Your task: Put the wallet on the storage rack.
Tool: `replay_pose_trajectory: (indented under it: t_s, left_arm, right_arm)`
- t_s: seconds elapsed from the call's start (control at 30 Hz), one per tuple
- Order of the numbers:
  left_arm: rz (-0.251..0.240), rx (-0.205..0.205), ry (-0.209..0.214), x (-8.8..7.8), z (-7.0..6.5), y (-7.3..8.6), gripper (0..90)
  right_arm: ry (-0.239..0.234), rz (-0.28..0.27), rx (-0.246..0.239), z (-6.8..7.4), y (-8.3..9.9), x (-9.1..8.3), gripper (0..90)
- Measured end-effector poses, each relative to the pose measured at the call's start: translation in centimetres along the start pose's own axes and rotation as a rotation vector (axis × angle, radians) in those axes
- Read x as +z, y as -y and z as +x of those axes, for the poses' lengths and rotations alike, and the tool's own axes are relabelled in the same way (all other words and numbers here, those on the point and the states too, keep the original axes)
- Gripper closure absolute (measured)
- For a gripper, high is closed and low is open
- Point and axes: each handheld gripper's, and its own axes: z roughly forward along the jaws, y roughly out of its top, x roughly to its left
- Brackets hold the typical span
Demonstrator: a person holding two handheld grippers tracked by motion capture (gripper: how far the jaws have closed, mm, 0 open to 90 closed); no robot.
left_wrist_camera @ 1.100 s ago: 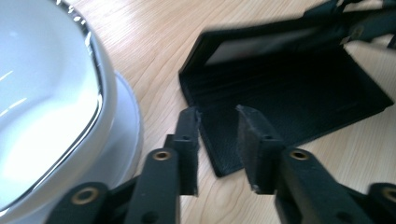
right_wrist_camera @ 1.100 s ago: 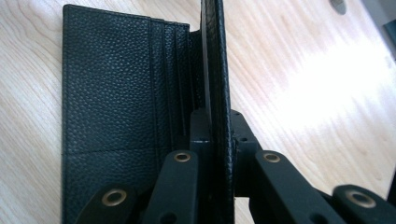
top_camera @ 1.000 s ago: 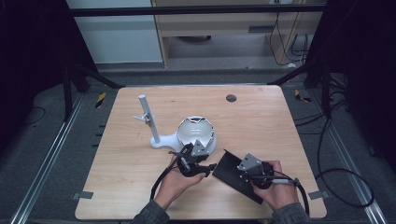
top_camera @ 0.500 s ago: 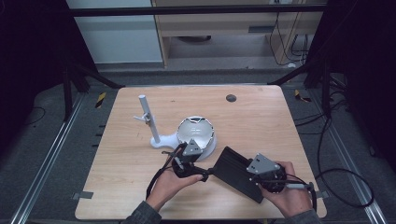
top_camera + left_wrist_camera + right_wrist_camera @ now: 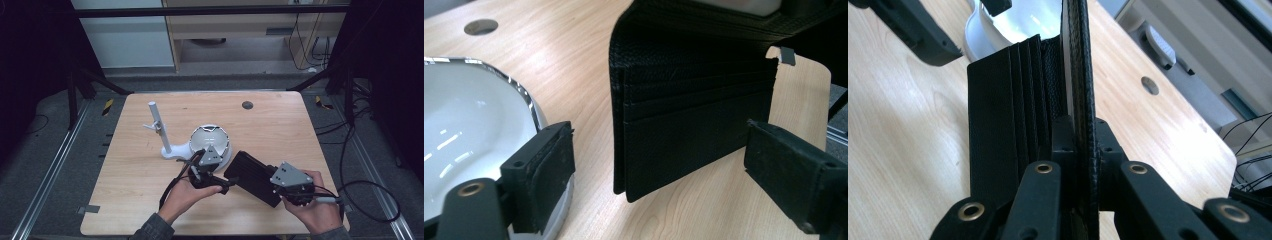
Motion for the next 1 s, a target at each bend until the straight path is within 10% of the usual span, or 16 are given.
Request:
replay_pose_trajectory:
  t_s: [1.0]
  left_arm:
    - [-0.071,-0.022,0.055,-1.4,1.7,-1.6,7.1]
  right_arm:
    - [-0.029,-0.183,0.021,-1.0,-3.2,-2.2,83.9]
